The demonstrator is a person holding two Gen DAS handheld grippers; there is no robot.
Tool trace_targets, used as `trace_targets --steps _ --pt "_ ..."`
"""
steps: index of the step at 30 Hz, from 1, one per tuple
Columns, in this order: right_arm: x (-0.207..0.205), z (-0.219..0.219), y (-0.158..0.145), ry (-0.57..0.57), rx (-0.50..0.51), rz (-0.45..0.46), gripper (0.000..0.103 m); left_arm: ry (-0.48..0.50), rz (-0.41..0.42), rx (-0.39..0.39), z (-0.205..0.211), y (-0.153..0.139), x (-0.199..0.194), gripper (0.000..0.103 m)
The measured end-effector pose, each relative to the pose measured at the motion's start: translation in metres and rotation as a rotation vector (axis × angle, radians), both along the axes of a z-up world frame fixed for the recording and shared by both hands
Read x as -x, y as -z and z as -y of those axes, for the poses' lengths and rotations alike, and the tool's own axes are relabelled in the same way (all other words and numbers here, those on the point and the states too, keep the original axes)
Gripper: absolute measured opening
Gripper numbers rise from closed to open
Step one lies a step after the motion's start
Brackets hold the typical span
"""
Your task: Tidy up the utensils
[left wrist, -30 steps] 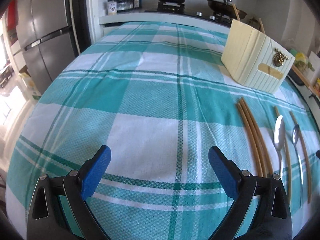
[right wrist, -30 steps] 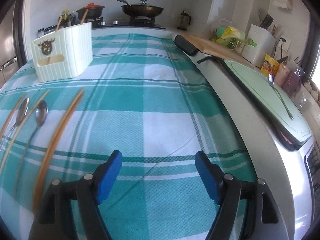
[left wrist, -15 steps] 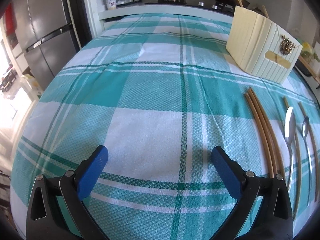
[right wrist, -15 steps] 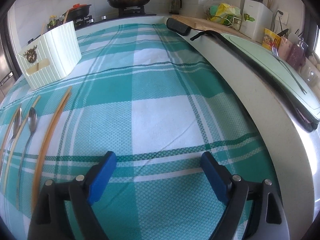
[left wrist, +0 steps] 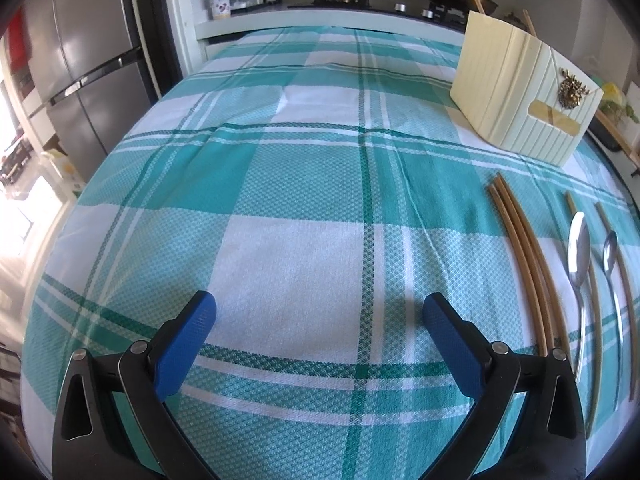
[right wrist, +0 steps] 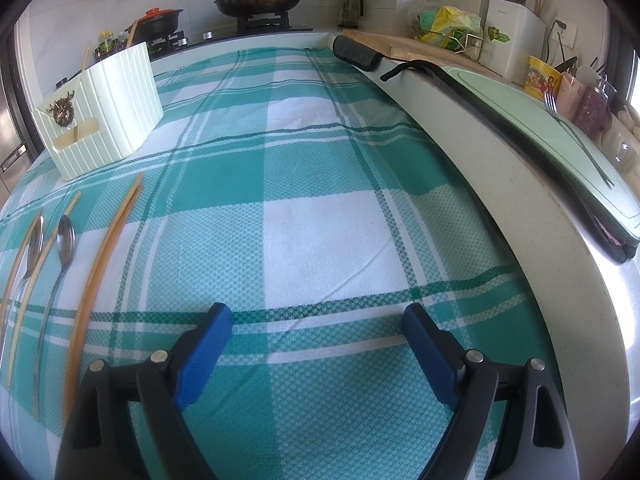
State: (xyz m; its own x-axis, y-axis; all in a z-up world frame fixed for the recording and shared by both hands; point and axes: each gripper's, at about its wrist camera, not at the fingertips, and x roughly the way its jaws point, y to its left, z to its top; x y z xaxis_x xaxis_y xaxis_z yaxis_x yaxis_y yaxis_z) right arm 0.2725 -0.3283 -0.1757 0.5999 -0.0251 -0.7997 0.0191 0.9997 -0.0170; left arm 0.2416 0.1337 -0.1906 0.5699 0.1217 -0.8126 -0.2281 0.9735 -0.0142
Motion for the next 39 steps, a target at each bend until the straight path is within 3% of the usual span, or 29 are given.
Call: trace_targets --steps 13,17,33,36,39 --pt "-0.001 0.001 0.0 0.0 -0.005 -0.001 0.092 -0.015 -0.001 -0.01 0.001 0.0 -0.002 0.103" --pt "-0.004 -0.002 0.003 -0.026 -0.004 -0.018 0.103 -0.029 -0.002 -0.023 0.003 0.0 -0.001 0.103" --pt "-0.005 -0.003 0.002 -0.024 -0.001 -0.02 0.103 0.002 -0.008 -0.005 0.002 0.0 0.002 0.103" --pt "-0.005 -0.003 0.002 -0.024 -0.002 -0.021 0.103 0.038 0.011 0.021 0.005 -0.002 0.004 0.102" --pt "-0.006 -0.002 0.002 -0.047 -0.008 -0.026 0.103 0.069 0.043 0.106 0.004 -0.008 0.011 0.102"
